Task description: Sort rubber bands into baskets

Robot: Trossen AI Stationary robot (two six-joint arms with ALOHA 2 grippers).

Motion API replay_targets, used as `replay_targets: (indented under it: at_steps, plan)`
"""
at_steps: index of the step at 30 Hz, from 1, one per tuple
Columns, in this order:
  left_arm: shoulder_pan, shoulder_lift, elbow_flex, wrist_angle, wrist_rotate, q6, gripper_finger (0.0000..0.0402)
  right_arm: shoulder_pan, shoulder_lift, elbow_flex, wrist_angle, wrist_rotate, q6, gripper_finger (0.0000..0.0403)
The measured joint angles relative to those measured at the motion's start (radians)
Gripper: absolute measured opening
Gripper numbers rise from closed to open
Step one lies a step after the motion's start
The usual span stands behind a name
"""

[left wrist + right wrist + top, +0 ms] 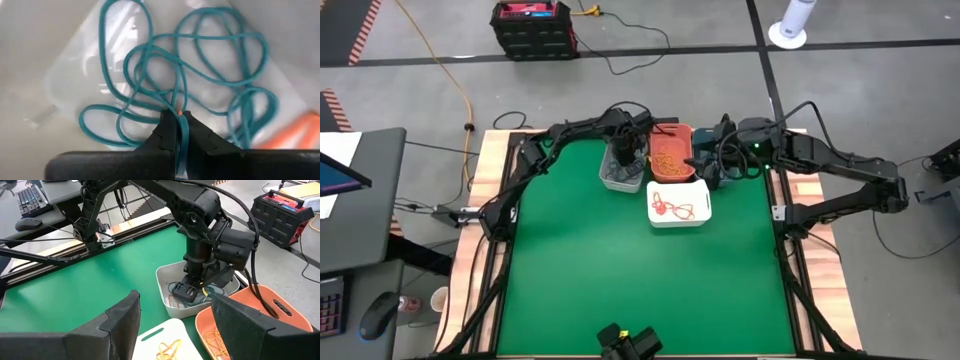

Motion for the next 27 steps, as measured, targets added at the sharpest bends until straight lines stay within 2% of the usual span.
replay_targets:
  at_steps: [9, 17, 22, 27]
  plan:
    - [0.049, -0.069, -0.003, -0.021, 0.221, -0.012, 0.0002, 0.0, 0.0, 0.0, 0.001, 0.0, 0.0, 0.0269]
    - [0.101, -0.134, -0.002, -0.028, 0.316, -0.008, 0.0001, 0.0, 0.001, 0.0, 0.001, 0.0, 0.001, 0.0269]
    - [0.14, -0.173, -0.001, -0.025, 0.374, 0.008, 0.0001, -0.013, 0.079, 0.0, 0.013, -0.006, -0.05, 0.0269]
    - [0.158, -0.182, 0.0, -0.028, 0.419, 0.011, 0.0001, -0.068, 0.223, 0.0, 0.133, -0.103, -0.076, 0.0269]
